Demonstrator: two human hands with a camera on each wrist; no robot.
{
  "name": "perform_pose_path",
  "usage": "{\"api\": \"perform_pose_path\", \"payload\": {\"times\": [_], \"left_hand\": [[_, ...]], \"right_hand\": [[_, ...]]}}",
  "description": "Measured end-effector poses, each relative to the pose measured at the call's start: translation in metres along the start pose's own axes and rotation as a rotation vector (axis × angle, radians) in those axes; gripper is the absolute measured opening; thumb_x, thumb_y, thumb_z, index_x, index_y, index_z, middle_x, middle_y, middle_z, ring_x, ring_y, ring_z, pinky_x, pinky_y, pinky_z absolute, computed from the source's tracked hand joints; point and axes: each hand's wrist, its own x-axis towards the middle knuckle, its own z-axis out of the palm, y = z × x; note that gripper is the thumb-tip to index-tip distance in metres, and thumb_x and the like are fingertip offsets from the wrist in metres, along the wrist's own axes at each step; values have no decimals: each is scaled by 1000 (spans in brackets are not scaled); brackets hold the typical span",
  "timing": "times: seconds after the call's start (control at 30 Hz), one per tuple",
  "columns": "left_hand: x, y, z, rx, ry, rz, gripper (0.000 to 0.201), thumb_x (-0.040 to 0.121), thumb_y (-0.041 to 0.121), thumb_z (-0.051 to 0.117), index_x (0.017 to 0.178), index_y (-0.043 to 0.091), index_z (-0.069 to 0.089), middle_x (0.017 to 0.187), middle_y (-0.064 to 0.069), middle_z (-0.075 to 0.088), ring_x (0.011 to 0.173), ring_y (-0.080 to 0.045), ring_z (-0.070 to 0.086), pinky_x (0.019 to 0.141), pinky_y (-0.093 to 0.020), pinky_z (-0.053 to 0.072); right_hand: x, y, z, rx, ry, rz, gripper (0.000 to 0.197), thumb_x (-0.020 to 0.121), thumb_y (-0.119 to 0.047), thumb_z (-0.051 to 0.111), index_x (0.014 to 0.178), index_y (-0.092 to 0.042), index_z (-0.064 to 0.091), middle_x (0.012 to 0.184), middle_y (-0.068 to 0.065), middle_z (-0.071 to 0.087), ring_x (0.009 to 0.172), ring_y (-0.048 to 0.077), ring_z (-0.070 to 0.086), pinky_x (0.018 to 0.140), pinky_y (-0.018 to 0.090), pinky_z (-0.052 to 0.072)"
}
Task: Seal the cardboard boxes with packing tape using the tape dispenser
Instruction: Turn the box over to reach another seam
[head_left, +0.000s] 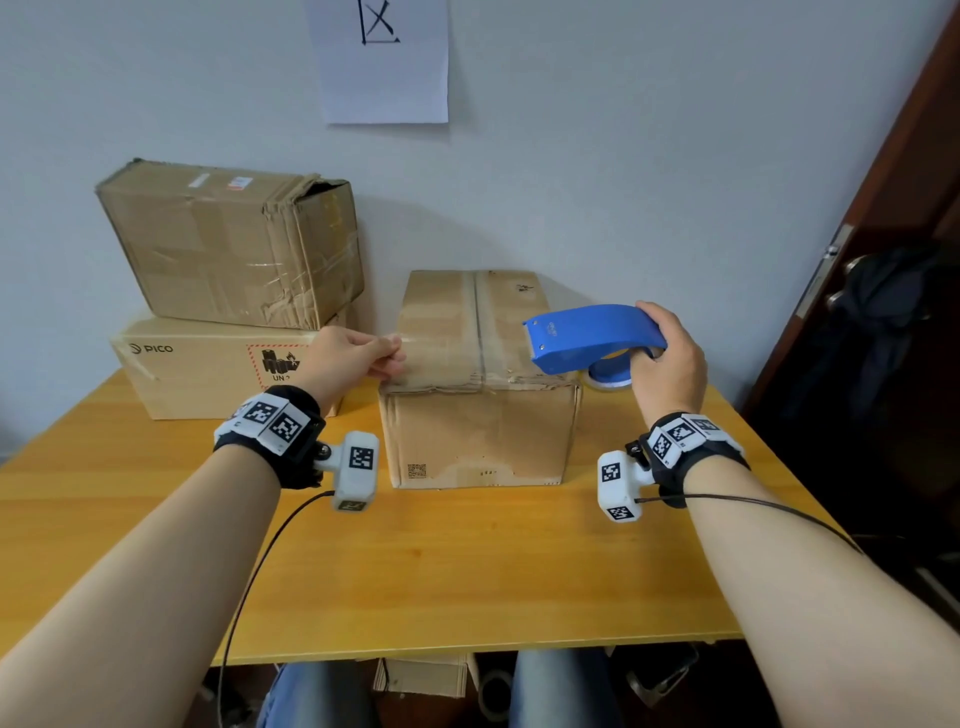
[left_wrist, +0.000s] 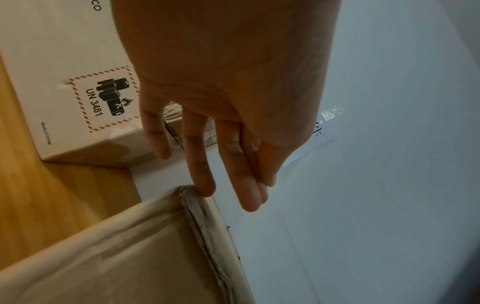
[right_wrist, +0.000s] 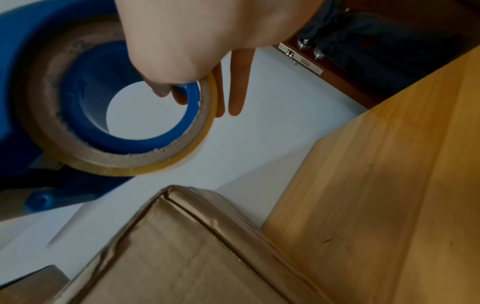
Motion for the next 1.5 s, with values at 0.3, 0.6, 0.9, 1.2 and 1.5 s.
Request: {"api": "perform_pose_path", "payload": {"times": [0.3, 0.6, 0.9, 1.2, 1.5], "left_hand": [[7, -8, 3, -4, 74, 6, 23, 94, 29, 68, 79, 15, 78, 81, -7, 77, 85, -16, 73, 85, -22, 50], [8, -9, 4, -42, 74, 15, 21, 93, 30, 69, 78, 17, 77, 79, -4, 77, 84, -14, 72, 89, -23, 51], [11, -9, 13, 6, 45, 66, 26, 95, 35, 67, 87, 14, 79, 76, 0, 77, 84, -11, 73, 85, -22, 48], [9, -29, -6, 16, 106, 86, 31, 96, 37, 64, 88, 12, 80, 81, -4, 77, 96, -12, 70, 78, -13, 36], [-7, -55, -5, 0, 176, 127, 35, 97, 28, 62, 70, 11, 77, 72, 4, 76, 93, -6, 70, 91, -21, 42]], "right_hand": [[5, -1, -4, 22, -8, -29, 56, 85, 5, 58, 131, -26, 64, 129, -6, 66, 118, 20, 61, 92, 27, 50], [13, 0, -6, 84, 23, -93, 57, 83, 11, 55, 130, -18, 66, 128, -2, 67, 118, 16, 60, 94, 14, 45], [11, 14, -14, 55, 64, -19, 58, 84, 7, 55, 129, -27, 67, 128, -5, 68, 117, 18, 62, 92, 22, 49], [1, 40, -37, 144, 201, 229, 49, 91, 2, 56, 128, -28, 68, 128, -7, 68, 116, 14, 62, 84, 8, 42], [-8, 43, -28, 131, 159, 205, 54, 89, 6, 54, 129, -28, 68, 129, -9, 67, 118, 13, 62, 79, 0, 40]]}}
